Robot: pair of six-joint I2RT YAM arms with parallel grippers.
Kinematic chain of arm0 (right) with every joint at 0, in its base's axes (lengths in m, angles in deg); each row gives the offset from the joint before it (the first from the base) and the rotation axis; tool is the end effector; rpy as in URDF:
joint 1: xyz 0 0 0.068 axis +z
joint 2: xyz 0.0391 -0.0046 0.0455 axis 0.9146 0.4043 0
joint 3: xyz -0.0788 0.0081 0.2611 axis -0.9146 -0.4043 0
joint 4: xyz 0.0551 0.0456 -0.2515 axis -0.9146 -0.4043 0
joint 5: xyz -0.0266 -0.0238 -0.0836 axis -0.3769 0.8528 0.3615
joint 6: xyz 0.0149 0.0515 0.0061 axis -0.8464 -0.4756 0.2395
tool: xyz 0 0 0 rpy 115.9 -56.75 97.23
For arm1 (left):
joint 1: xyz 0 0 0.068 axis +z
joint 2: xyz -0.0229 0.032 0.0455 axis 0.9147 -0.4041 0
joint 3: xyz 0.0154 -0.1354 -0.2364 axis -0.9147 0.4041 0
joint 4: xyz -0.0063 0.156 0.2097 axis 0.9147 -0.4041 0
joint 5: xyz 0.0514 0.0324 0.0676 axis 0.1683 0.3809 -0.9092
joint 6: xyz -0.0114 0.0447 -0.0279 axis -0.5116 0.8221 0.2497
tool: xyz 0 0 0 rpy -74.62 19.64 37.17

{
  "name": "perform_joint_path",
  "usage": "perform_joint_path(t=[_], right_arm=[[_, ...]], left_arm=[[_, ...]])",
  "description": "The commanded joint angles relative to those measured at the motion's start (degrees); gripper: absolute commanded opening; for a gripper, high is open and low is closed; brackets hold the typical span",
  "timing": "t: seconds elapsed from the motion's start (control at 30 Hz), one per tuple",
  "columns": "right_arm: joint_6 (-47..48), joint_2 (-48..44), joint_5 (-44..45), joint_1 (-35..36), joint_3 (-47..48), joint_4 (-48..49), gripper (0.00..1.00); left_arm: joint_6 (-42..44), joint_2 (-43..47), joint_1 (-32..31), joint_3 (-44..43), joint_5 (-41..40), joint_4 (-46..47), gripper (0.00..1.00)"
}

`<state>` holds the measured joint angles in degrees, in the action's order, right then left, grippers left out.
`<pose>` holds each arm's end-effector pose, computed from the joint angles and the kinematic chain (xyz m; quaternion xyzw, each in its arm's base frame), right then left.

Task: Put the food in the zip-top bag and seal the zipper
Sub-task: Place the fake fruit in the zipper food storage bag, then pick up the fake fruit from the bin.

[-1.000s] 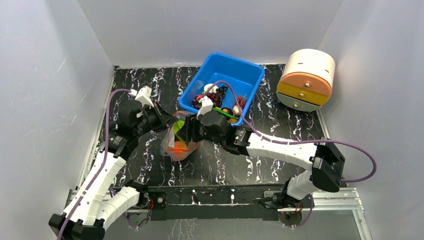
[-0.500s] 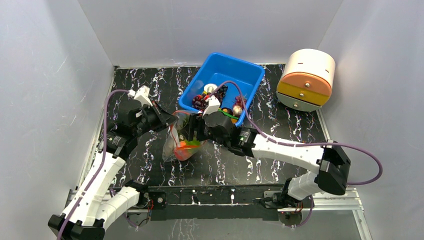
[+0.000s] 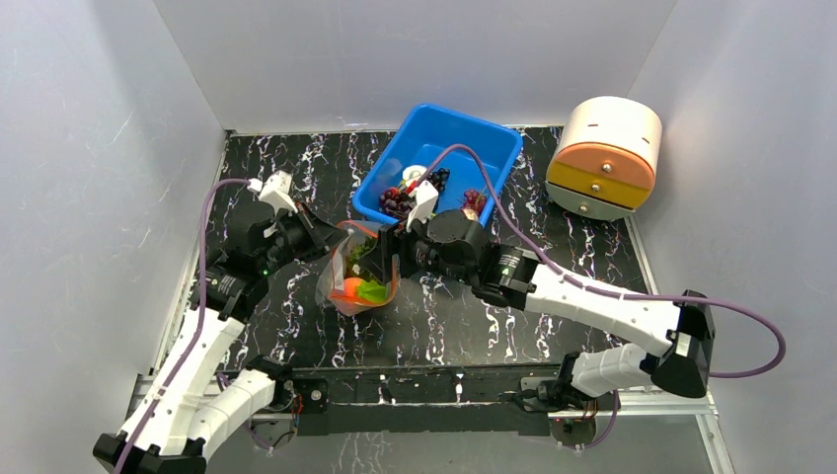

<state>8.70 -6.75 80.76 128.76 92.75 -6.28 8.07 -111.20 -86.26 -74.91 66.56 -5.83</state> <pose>0.1438 0.2698 0.3567 -0.2064 0.7816 0.3930 0.4382 0.1688 -0.0706 0.3620 -0.0808 0.7999 -0.3816 0.4562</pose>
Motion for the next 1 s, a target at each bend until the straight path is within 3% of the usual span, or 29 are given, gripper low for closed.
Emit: perform_joint_path(t=[0.0,0.17,0.33,0.57,0.83,0.97], right_arm=[[8.3,-3.2,-0.5,-0.1,4.7,-2.7,0.66],[11.1,-1.8,4.1,-2.5,8.3,-5.4,0.60],[11.9,1.2,4.6,-6.5,13.8,-9.1,0.60],[13.8,4.6,8.1,-14.2,15.3,-11.3,0.60],[7.9,9.9,11.9,-23.4,10.3,-2.9,0.58],[5.4,16.0,16.3,-24.9,12.0,0.4,0.64]], left_arm=[[3.7,4.0,-0.2,2.1,0.1,4.6,0.00],[9.8,4.8,-0.3,3.2,-1.4,5.2,0.00],[15.2,4.8,-0.3,1.5,-3.7,3.1,0.00],[21.0,8.3,-0.3,5.4,-2.7,6.8,0.00],[23.6,12.2,-0.2,11.6,-3.5,9.5,0.00],[23.0,14.6,-0.3,14.4,-3.8,11.5,0.00]])
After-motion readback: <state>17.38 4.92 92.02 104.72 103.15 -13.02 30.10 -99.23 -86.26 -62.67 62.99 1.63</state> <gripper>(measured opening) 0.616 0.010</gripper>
